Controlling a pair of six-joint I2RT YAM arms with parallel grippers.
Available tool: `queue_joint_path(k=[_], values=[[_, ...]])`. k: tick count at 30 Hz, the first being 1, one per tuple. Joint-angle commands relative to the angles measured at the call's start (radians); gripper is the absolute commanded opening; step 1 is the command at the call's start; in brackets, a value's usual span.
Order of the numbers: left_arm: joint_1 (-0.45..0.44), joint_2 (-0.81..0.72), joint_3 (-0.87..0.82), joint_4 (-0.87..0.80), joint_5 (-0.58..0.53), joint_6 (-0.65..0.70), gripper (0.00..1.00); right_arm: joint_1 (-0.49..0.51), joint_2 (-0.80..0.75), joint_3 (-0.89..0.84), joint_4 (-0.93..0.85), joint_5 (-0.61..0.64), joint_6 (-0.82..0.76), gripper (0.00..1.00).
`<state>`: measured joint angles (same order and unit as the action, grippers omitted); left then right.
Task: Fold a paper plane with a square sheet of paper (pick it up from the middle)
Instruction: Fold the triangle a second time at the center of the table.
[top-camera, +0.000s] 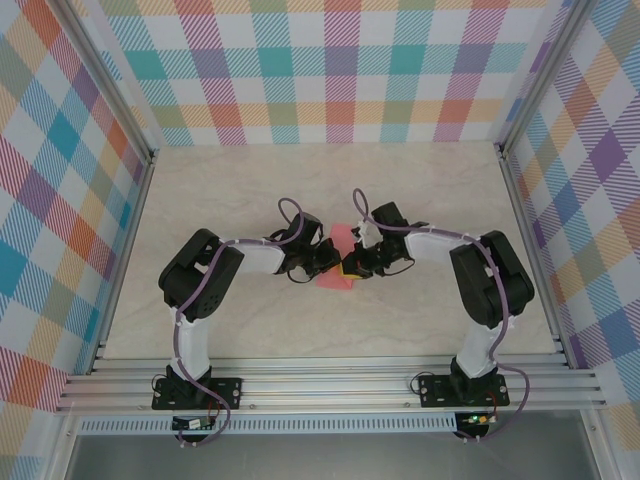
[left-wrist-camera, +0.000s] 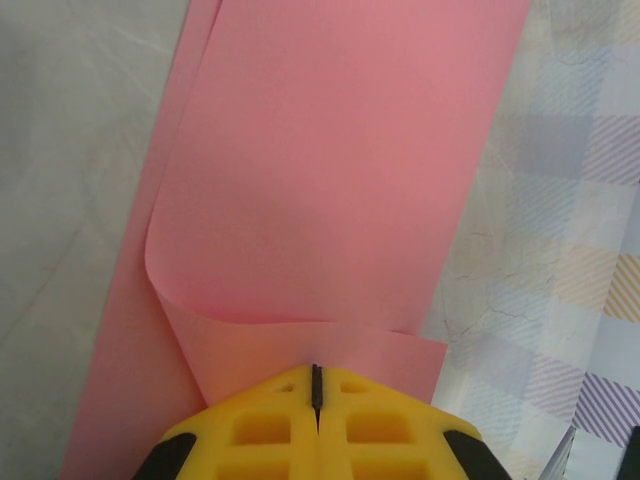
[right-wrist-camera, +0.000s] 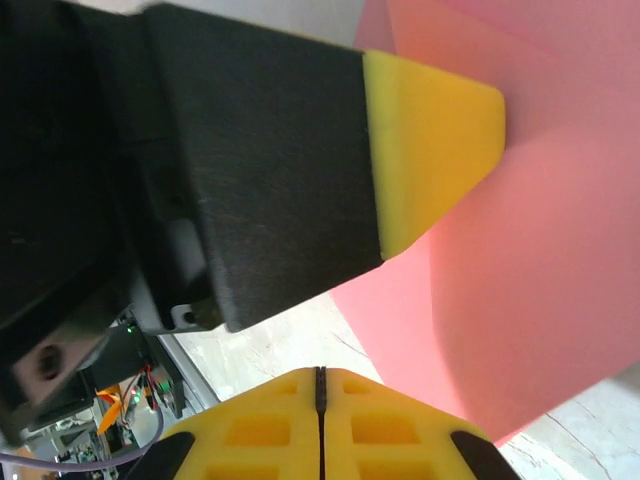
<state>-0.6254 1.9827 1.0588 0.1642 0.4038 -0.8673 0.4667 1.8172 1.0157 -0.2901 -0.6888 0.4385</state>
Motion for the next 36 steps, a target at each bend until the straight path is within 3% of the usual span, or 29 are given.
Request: queue_joint_path(k=[1, 36], values=[[0.001, -0.008, -0.005, -0.079, 0.005, 0.024, 0.00, 0.008, 0.022, 0.030, -0.006, -0.008, 0.007, 0.06], [0.000, -0.004, -0.017, -0.070, 0.023, 0.027, 0.00, 0.019, 0.128, 0.038, -0.087, 0.111, -0.051, 0.09]])
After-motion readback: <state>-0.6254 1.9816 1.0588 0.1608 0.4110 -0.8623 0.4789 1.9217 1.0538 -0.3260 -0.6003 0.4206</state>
